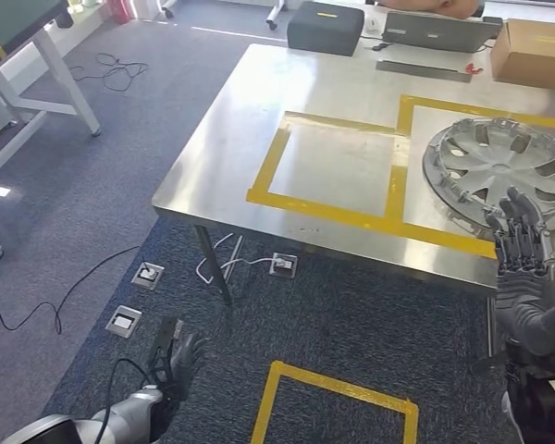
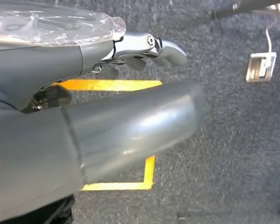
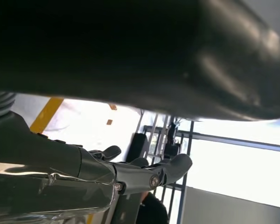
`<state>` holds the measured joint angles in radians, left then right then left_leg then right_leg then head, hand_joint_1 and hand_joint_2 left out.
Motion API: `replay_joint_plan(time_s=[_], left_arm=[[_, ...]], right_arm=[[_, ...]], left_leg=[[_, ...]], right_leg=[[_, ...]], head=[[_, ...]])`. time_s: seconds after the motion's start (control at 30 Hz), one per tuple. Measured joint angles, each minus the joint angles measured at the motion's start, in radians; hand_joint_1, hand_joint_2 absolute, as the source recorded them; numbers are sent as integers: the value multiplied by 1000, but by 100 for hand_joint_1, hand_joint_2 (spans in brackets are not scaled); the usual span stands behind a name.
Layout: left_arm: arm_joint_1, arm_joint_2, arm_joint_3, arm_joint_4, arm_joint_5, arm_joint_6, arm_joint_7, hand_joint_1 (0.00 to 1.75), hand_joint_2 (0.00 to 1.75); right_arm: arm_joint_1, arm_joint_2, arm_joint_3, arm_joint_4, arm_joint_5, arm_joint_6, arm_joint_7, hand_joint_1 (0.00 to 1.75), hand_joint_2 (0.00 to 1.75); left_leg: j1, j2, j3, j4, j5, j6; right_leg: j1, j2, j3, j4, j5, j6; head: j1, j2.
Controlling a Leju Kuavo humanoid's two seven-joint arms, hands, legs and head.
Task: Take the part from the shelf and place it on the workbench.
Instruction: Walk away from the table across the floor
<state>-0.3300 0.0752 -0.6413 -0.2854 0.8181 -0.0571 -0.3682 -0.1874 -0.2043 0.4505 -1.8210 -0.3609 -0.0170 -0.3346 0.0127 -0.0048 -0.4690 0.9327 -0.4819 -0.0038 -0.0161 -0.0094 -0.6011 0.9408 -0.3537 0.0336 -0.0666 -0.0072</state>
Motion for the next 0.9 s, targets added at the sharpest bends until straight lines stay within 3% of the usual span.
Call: replay_joint_plan(time_s=[0.03,0.07,0.17,0.2,0.23,0.27,0.3,0.33,0.4,0.47,0.53,0.57,0.6,0.67,0.7,0.73,0.8,0.87,0.9], left_arm=[[1,0,0,0,1,0,0,0,0],[3,1,0,0,2,0,0,0,0],[4,4,0,0,5,2,-1,0,0],[4,4,0,0,6,2,-1,0,0],[6,4,0,0,6,2,-1,0,0],[7,4,0,0,6,2,-1,0,0],[9,3,0,0,6,2,-1,0,0],[9,4,0,0,6,2,-1,0,0],[10,4,0,0,7,2,-1,0,0],[9,4,0,0,7,2,-2,0,0],[10,5,0,0,8,3,-2,0,0],[11,5,0,0,8,3,-2,0,0],[11,6,0,0,9,3,-2,0,0],[10,7,0,0,9,4,-2,0,0],[10,8,0,0,9,4,-1,0,0],[11,8,0,0,9,5,-1,0,0],[11,8,0,0,9,5,-1,0,0],[9,8,0,0,10,5,-1,0,0],[7,8,0,0,10,5,-1,0,0]], right_arm=[[3,0,-1,0,-3,1,1,0,0],[7,0,-2,1,-6,3,2,0,0],[11,0,-5,3,-13,9,2,0,0],[11,0,-6,4,-14,10,2,0,0],[12,0,-7,6,-15,11,2,0,0],[12,0,-7,8,-15,12,2,0,0],[11,0,-7,9,-16,14,1,0,0],[9,0,-7,11,-17,15,0,0,0],[1,0,-8,12,-19,18,-3,0,0],[-5,0,-8,14,-18,18,-5,0,0],[-8,0,-8,18,-17,18,-5,0,0],[-11,0,-8,20,-16,18,-5,0,0],[-14,1,-8,23,-16,18,-5,0,0],[-19,2,-8,27,-14,18,-6,0,0],[-19,2,-8,29,-14,19,-6,0,0],[-19,2,-8,32,-13,19,-6,0,0],[-20,3,-8,37,-12,19,-7,0,0],[-23,5,-9,40,-12,19,-7,0,0],[-27,6,-9,41,-12,19,-7,0,0]], left_leg=[[-2,2,-8,-1,9,11],[-3,4,-19,-2,19,23],[-8,8,-56,-2,52,45],[-11,9,-70,-2,63,47],[-13,9,-84,-1,73,47],[-15,8,-99,0,84,46],[-16,8,-113,2,94,45],[-17,8,-125,5,103,42],[-19,8,-143,12,119,33],[-20,9,-151,12,137,22],[-19,7,-157,12,146,10],[-17,6,-167,30,124,4],[-16,5,-183,67,83,-1],[-10,4,-225,195,-27,-10],[-7,4,-240,264,-59,-14],[-6,4,-246,314,-65,-17],[-2,4,-213,326,-12,-20],[0,4,-117,213,28,-19],[-1,3,-61,132,21,-15]], right_leg=[[-4,1,-8,7,-9,5],[-6,2,-20,31,-39,8],[-5,5,-71,215,-193,9],[-4,5,-79,277,-219,9],[-3,6,-76,315,-219,8],[-2,6,-57,319,-196,6],[-1,6,-22,287,-164,2],[0,7,28,225,-139,-2],[6,7,133,70,-136,-10],[12,7,177,-10,-151,-16],[10,4,163,-20,-135,-26],[8,2,153,-23,-124,-33],[6,-1,139,-26,-111,-40],[7,-2,110,-25,-85,-47],[7,-2,92,-24,-72,-48],[7,-2,75,-22,-59,-47],[7,-2,41,-17,-37,-43],[8,-2,13,-10,-18,-36],[9,-2,2,-6,-10,-31]], head=[[2,0],[4,0],[14,0],[15,0],[16,0],[17,0],[17,0],[17,0],[16,0],[15,0],[16,0],[15,0],[13,0],[8,0],[6,0],[5,0],[2,0],[0,0],[-1,0]])
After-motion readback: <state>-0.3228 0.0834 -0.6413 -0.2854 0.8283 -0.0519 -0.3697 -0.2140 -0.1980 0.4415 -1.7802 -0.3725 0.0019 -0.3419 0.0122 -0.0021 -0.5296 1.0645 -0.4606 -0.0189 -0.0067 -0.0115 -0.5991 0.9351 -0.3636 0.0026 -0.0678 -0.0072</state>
